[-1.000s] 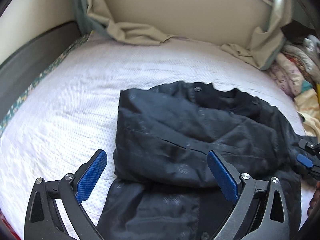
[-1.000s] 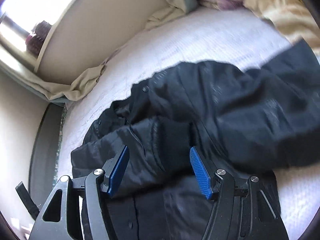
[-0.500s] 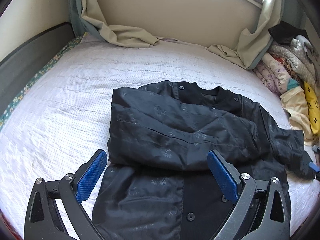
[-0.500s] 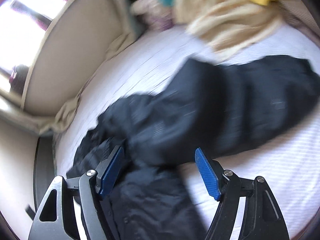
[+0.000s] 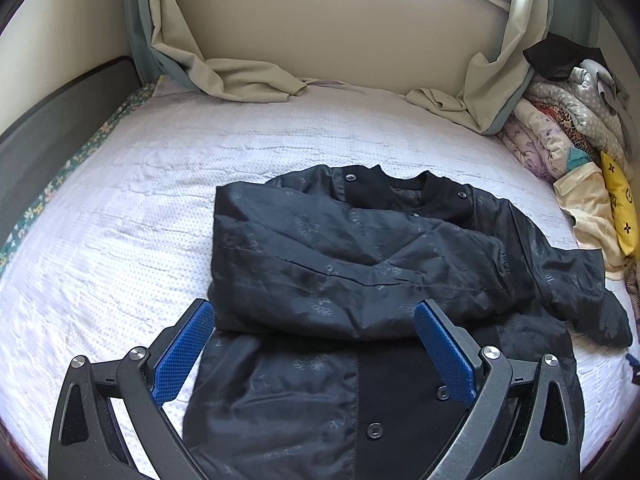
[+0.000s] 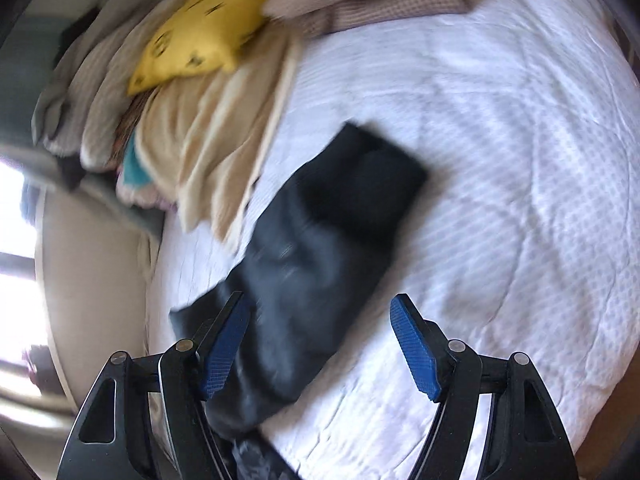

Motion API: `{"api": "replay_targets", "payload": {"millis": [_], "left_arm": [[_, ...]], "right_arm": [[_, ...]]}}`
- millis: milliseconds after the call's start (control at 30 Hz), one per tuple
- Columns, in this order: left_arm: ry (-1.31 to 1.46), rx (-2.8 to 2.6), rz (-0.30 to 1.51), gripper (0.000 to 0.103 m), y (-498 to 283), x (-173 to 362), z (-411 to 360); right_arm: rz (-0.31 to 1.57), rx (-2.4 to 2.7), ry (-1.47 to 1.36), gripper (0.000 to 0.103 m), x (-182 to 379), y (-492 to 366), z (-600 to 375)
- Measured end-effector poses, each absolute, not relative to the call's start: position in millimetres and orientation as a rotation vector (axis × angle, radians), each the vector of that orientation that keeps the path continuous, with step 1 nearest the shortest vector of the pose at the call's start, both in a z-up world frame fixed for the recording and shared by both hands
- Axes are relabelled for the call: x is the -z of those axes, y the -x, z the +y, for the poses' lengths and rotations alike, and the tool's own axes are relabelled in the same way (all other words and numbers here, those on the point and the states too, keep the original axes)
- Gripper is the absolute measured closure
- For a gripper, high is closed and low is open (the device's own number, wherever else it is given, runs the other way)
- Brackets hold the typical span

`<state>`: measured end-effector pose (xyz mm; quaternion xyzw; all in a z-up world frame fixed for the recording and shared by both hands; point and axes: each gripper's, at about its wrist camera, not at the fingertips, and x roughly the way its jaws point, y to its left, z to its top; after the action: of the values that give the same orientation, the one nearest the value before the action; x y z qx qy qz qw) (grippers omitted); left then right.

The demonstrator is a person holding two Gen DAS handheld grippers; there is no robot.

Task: Fold large clothes

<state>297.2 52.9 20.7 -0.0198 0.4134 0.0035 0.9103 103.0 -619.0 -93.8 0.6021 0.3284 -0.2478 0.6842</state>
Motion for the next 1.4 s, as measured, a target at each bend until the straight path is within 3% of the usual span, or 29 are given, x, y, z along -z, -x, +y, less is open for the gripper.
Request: {"api": "replay_targets", "payload": {"millis": [267,500,567,700,900,967,1200,1400], "left_arm": [[0.044,-0.002,0.858,0.001,-301.0,-18.3,43.9],[0.036,0.004,0.877,0.001,-305.0,-11.2,37.1],[0.036,0.007,0.879,0.001,-305.2,-10.7,36.4],[0.052,0.005,0.873,0.001,-304.5,-13.7,40.9],[0.102,-0.002,0.850,0.001,-301.0,-23.7,54.7],[0.114,-0.003,0.844,0.001,-299.8,-26.2,57.5],[0.145,0.011,0.834,0.001,-296.4,-32.5,60.8],[0.164,0.024,0.822,0.001,-293.3,-38.4,63.1]], "right_arm": [[0.618,0.580,-1.498,0.031,133.4,-95.9,-639.9],[0.566,0.591,-1.453,0.033,137.9,-107.9,-649.6],[0.598,0.597,-1.393,0.058,134.9,-116.1,-651.4],[0.651,0.609,-1.292,0.075,128.8,-121.5,-651.9],[0.618,0.574,-1.044,0.087,60.1,-140.3,-624.7],[0.584,0.528,-0.917,0.096,22.7,-149.8,-600.3],[0.520,0.337,-0.466,0.096,-69.6,-181.9,-466.0],[0.543,0.075,-0.263,0.096,-87.8,-206.8,-341.5]]}}
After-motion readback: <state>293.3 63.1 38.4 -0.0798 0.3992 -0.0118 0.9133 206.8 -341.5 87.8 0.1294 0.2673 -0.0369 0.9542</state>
